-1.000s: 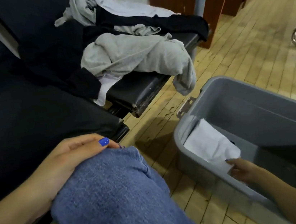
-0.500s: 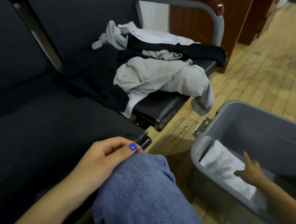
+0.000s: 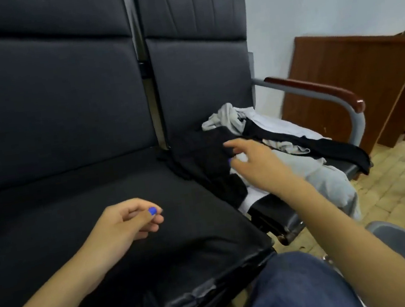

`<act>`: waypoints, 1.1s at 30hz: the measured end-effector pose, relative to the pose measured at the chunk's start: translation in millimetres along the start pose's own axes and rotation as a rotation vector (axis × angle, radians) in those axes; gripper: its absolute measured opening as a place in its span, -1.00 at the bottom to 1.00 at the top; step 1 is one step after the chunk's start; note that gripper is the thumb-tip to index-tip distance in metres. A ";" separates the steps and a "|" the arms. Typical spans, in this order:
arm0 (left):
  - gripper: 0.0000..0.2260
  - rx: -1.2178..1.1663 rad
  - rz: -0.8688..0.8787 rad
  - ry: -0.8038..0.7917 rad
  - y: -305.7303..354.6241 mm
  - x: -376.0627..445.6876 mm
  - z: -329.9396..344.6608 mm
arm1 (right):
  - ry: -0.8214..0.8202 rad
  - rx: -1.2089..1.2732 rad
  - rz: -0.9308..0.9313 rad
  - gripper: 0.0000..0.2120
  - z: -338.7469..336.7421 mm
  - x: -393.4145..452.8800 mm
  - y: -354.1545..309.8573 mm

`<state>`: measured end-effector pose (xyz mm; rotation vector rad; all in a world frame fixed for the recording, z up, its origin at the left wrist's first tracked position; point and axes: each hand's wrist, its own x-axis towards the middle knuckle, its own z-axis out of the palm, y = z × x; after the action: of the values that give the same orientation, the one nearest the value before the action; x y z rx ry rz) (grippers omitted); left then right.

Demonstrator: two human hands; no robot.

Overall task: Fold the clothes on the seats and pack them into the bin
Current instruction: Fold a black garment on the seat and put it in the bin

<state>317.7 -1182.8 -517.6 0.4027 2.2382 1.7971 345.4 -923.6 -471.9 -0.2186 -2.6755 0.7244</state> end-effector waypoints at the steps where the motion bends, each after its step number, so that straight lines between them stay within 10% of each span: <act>1: -0.85 0.001 -0.018 0.007 -6.5 3.1 -4.1 | -0.091 -0.055 -0.029 -0.60 11.2 12.0 -14.5; 6: -0.87 0.099 -0.145 0.018 -42.2 14.9 -19.6 | -0.413 -0.250 0.065 -0.42 78.6 50.3 -23.9; 10: -0.86 0.141 -0.231 0.046 -62.7 19.7 -32.0 | -0.260 -0.315 0.365 -0.33 96.0 60.1 21.1; 16: -0.86 0.135 -0.343 -0.012 -77.2 29.6 -32.8 | -0.146 -0.318 0.305 -0.81 94.8 69.4 37.0; 23: -0.85 0.121 -0.400 -0.033 -79.5 34.2 -29.6 | 0.164 0.362 0.332 -0.82 95.1 63.8 5.7; 33: -0.32 -0.533 -0.446 0.108 -64.5 34.8 -35.8 | -0.321 0.495 -0.209 -0.79 100.9 16.1 -103.0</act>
<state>268.5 -1216.0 -573.5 -0.2787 1.6267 2.0727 286.6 -1054.2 -495.4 0.3256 -2.6366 1.4116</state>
